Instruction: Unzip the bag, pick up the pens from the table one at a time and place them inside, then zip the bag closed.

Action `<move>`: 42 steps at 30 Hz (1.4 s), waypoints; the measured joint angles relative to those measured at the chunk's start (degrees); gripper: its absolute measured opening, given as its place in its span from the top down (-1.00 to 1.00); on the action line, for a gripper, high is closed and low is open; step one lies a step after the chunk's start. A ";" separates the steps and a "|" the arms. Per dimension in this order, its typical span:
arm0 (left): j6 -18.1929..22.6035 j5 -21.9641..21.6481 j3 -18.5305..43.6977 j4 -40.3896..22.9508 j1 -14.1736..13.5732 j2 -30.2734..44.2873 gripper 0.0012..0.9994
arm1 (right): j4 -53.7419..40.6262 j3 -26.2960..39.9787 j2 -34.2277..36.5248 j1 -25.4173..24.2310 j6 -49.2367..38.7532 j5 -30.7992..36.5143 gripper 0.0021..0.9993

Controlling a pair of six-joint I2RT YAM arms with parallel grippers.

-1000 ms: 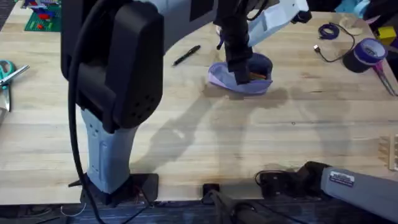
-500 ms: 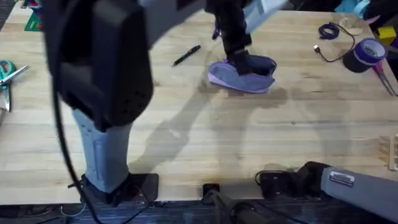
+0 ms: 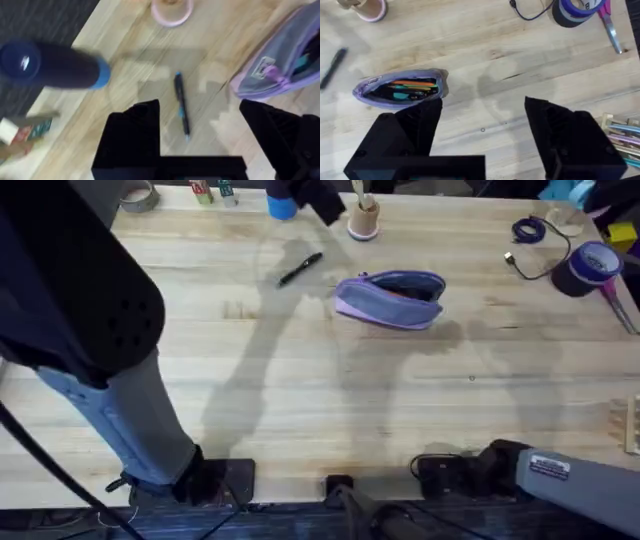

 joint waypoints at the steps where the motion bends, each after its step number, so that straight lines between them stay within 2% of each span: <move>1: -0.35 -0.24 0.00 -0.34 0.81 0.04 -0.99 | 0.00 0.00 0.00 0.00 0.00 0.00 -0.99; 4: -1.10 -0.69 0.00 -1.66 2.84 0.09 -0.99 | 0.00 0.00 0.01 0.00 0.00 0.00 -0.99; 5: -1.50 -0.87 0.00 -3.45 4.32 0.09 -0.99 | 0.00 0.00 0.00 0.00 0.00 0.00 -0.99; 7: -1.67 -0.91 0.00 -4.43 4.78 0.09 -0.99 | -0.02 0.00 0.00 0.00 0.00 0.00 -0.99; 12: -2.08 -0.91 0.00 -5.06 4.73 0.09 -0.99 | -0.02 0.00 0.01 0.00 0.00 0.00 -0.99; 17: -5.38 -0.91 0.00 -5.22 4.67 0.09 -0.99 | -0.02 0.00 0.02 0.00 0.00 0.00 -0.99; 23: -6.87 -0.91 0.00 -3.68 4.69 0.50 -0.99 | 0.00 0.00 0.00 0.00 0.00 0.00 -0.99; 31: -7.33 -1.28 0.00 -3.23 4.62 8.82 -0.99 | 0.00 0.00 0.00 0.00 0.00 0.00 -0.99; 42: -7.48 -2.00 -0.02 -2.14 4.21 14.63 -0.99 | 0.00 0.00 0.00 0.00 0.00 0.00 -0.99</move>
